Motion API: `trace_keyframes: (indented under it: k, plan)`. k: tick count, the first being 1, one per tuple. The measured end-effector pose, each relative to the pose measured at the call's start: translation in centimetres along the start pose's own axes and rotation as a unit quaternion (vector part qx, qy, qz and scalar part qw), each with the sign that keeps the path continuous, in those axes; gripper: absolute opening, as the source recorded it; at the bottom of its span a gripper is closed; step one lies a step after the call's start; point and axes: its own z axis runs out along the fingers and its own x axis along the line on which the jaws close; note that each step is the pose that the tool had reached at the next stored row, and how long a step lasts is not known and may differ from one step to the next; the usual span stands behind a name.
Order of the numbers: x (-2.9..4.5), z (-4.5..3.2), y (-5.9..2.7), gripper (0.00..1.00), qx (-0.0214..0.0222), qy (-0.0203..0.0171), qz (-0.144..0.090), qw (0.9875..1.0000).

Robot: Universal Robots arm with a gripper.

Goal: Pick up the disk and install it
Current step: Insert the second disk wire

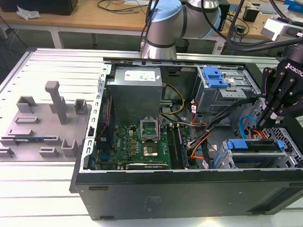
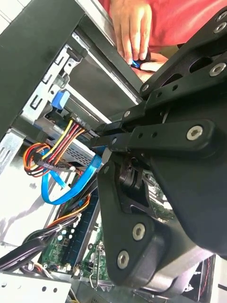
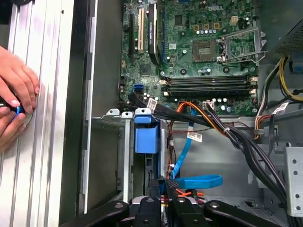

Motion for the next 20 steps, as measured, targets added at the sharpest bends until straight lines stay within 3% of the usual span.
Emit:
trace_keyframes:
  k: [4,7,8,12,15,20]
  plan:
    - [0.68,0.14,0.08,0.16,0.0101,-0.0047,0.001,0.9999]
    - [0.89,0.20,0.13,0.16,0.0157,-0.0147,0.001,0.9998]
    - [1.04,0.24,0.25,0.16,0.0182,-0.0200,0.001,0.9996]
    - [1.59,0.40,0.61,0.16,0.0192,-0.0240,0.001,0.9995]
    - [2.22,0.60,0.65,0.16,0.0193,-0.0302,0.000,0.9994]
    - [2.30,0.65,0.65,0.16,0.0193,-0.0319,-0.001,0.9993]
